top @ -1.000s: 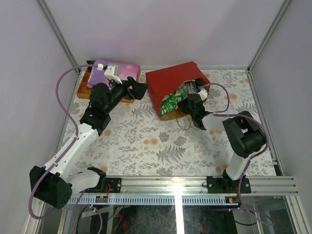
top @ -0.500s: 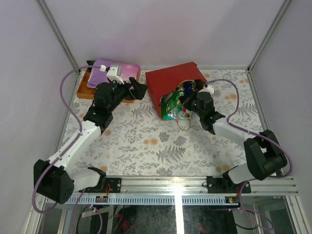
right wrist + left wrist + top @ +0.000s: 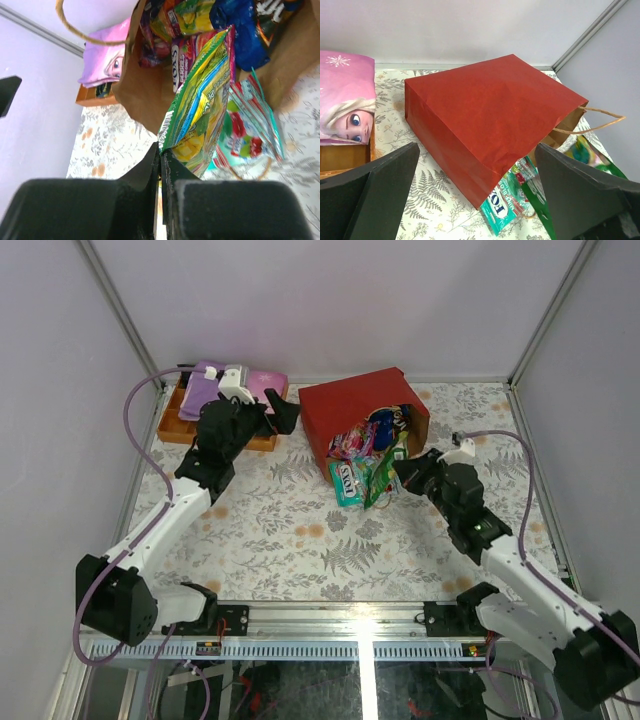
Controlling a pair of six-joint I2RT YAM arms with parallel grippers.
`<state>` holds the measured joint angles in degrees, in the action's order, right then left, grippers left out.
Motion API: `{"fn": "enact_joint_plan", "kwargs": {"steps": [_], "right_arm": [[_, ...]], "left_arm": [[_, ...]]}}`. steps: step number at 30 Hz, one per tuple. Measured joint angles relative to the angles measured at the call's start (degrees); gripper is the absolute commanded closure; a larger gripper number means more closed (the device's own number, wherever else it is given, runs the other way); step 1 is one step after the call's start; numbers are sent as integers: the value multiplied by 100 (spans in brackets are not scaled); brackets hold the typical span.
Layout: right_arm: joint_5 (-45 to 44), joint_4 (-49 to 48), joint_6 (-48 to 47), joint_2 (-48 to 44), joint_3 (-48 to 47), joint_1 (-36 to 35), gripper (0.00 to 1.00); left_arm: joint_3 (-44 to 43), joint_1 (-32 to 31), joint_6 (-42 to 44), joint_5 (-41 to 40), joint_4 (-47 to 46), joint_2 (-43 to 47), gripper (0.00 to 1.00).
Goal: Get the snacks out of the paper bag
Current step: Take out the snack from the paper bag, then place the snack at the center of the board.
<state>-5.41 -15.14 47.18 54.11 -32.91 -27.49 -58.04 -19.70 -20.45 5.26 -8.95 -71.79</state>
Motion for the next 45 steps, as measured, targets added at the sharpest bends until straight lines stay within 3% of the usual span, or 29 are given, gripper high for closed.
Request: {"fn": "enact_joint_plan", "kwargs": {"steps": [8,15,24,32,39,45], "right_arm": [[-448,1429,-437,-1917,319,52,100],[-1338,2306,-643,-2708,208,485,100],[-1530,2732,-645,-1517,-372,1279,100],[-284,2105,-140,-424,-369,3534,100],[109,688,643,319,463,3757,100],[173,258,1102,608,1097,3838,100]], "left_arm": [[4,74,-9,-229,87,210,0],[42,136,-85,-424,179,505,0],[42,382,-240,-483,470,476,0],[42,601,-352,-284,525,358,0],[42,636,-437,-48,522,251,0],[48,649,-474,37,516,243,0]]}}
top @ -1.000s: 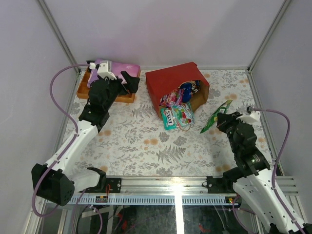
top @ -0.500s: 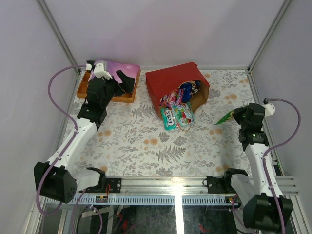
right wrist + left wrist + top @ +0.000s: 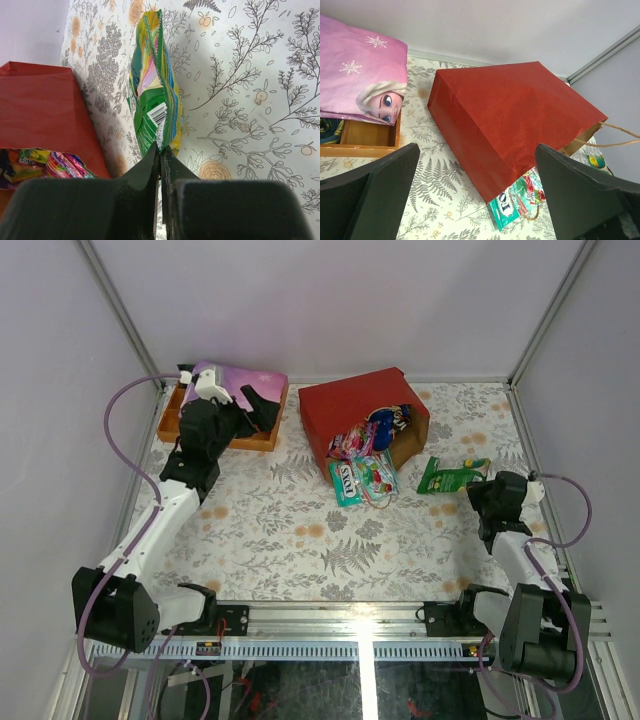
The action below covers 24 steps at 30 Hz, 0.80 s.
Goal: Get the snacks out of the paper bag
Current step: Place the snack at the center of the board.
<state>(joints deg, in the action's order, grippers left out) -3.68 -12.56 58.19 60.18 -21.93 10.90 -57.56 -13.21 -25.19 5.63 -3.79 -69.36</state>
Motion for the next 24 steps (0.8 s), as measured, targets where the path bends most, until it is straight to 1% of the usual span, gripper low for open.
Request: {"fn": "enact_joint_plan", "kwargs": {"steps": [4,10,14,16,20,24], "right_arm": [[-85,-299,334,195,44,4,100],[-173,-918,811,1043,44,4,100],[-321,-986,870,1609,-247,11,98],[-382,-852,704,2009,-772,22,98],[-411,-636,122,2968,-2441,68,99],[-313,-597,-321,3762,-3692,192,100]], "left_arm": [[17,26,-37,83,0,0,0],[17,26,-138,286,-46,-109,0],[17,28,-164,365,-44,-280,0],[17,35,-162,385,-37,-326,0],[17,61,-157,382,-39,-330,0],[17,92,-133,385,-35,-326,0]]}}
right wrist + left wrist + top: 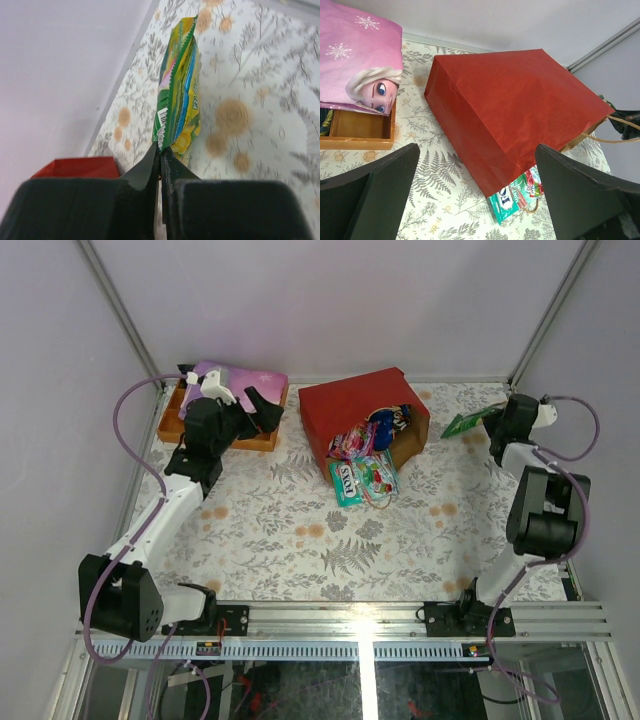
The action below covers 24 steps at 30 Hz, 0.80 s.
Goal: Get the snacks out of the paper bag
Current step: Place the snack at the center of the board.
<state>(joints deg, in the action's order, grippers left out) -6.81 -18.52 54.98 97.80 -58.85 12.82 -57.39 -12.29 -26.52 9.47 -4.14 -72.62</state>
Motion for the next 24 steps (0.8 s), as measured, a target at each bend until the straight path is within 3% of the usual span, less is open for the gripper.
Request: {"fn": "enact_joint_plan", "kwargs": {"steps": [6,12,16,24], "right_arm": [[474,155,-457,1504,-1187,208,98],[1740,938,-874,3200,-2914,284,93],[2033,1458,-1224,3449,-3641,271,92],[1818,2568,-2149,3674,-4990,273,89]], "left_arm": [[2,42,33,26,-2,22,0],[2,52,42,90,-4,24,0],[2,74,42,118,-9,15,0],[2,79,42,227,-13,-173,0]]}}
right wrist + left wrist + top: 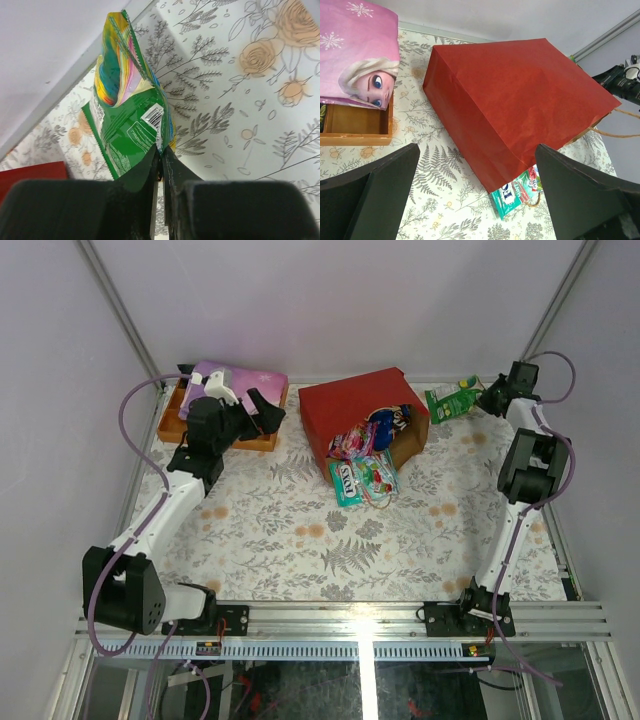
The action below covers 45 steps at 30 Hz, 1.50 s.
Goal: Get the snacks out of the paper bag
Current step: Place the snack at the center of the board.
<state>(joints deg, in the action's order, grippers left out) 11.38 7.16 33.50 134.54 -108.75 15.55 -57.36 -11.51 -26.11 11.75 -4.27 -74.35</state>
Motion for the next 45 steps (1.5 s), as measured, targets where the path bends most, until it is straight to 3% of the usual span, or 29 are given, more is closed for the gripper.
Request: {"fn": "enact_joint_plan", "kwargs": {"steps": [10,14,16,22,29,34,37,45], "right_arm": [[-223,686,-608,249,-389,11,76],[-232,699,-599,256,-382,17,18],[-251,470,-584,151,-155,20,1],[-605,-199,-201,-1047,1665,22,1],[-975,-1982,931,-3827,4920,-109,1],[-1707,-3233,1519,-5313,6959,-1198,0],[-2037,-3781,1939,-5549,7936,-1941,0],[-2680,-3880,2378,-5805,8515,-3410,3]], "left_arm": [[-2,0,4,48,2,-55,0],[0,2,20,-35,4,-48,0],[0,2,31,-81,2,-37,0],[48,2,46,-179,-2,9,0],[232,2,42,-179,-46,70,0],[415,4,-4,-175,-289,184,0],[444,4,-20,-184,-299,219,0],[442,4,-13,-330,-254,251,0]]}}
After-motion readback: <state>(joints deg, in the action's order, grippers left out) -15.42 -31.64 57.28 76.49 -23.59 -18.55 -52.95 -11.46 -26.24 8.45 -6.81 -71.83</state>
